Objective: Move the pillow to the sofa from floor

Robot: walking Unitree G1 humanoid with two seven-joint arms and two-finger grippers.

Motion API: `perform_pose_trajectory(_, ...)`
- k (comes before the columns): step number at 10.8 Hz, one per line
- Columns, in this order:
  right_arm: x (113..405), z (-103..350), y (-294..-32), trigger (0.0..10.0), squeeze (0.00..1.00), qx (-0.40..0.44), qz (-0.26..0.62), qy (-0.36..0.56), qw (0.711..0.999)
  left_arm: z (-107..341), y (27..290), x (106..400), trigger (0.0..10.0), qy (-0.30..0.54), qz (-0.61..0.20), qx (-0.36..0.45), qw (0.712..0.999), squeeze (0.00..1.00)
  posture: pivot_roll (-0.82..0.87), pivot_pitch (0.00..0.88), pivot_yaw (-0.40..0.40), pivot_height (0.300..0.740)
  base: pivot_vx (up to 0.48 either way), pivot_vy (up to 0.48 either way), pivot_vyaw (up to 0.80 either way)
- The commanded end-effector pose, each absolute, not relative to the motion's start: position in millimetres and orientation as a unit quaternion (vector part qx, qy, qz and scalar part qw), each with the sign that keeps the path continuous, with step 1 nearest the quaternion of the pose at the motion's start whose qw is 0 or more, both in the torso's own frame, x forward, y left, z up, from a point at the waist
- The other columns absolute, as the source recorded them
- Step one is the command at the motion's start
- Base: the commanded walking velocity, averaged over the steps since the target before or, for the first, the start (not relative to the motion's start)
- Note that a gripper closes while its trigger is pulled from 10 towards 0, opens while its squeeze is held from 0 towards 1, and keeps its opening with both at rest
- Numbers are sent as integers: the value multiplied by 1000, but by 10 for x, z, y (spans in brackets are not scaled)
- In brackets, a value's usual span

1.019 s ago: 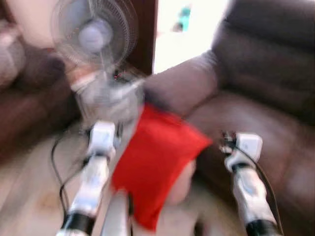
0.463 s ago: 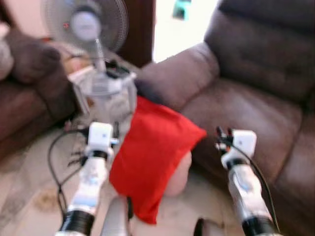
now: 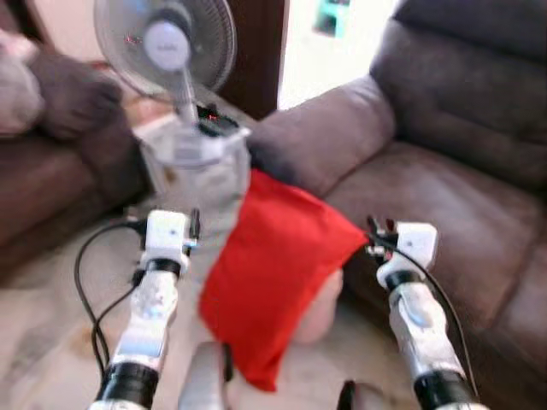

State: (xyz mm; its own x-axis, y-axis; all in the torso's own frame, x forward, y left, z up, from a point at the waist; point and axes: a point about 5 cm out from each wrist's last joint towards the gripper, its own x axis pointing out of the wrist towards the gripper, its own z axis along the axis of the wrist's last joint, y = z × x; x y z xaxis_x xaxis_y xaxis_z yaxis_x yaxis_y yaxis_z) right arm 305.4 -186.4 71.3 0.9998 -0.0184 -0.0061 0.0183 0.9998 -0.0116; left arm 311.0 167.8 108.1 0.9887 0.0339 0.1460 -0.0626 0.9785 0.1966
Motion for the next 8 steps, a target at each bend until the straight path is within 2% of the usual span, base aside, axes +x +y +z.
perform_pose_trajectory(1,3018,678,-1941,10000,0,-2,-22,10,1000,1093,1612,3125,10000,-71,14,98,993,0,45,0,-48,589,0,0,0)
perform_pose_trajectory(4,3028,695,-1916,10000,0,-18,-11,6,1000,1098,1615,3133,10000,-71,15,97,993,0,46,0,-47,589,0,0,0)
perform_pose_trajectory(5,3028,693,-1901,10000,0,-23,-6,5,1000,1097,1614,3137,10000,-71,15,97,993,0,47,0,-46,589,0,0,800)
perform_pose_trajectory(7,3029,683,-1918,10000,0,6,-17,7,1000,1099,1615,3143,10000,-71,15,97,993,0,48,0,-46,589,0,0,0)
perform_pose_trajectory(8,3033,687,-1927,10000,0,1,-17,7,1000,1100,1616,3146,10000,-70,15,98,993,0,47,0,-45,589,244,0,0)
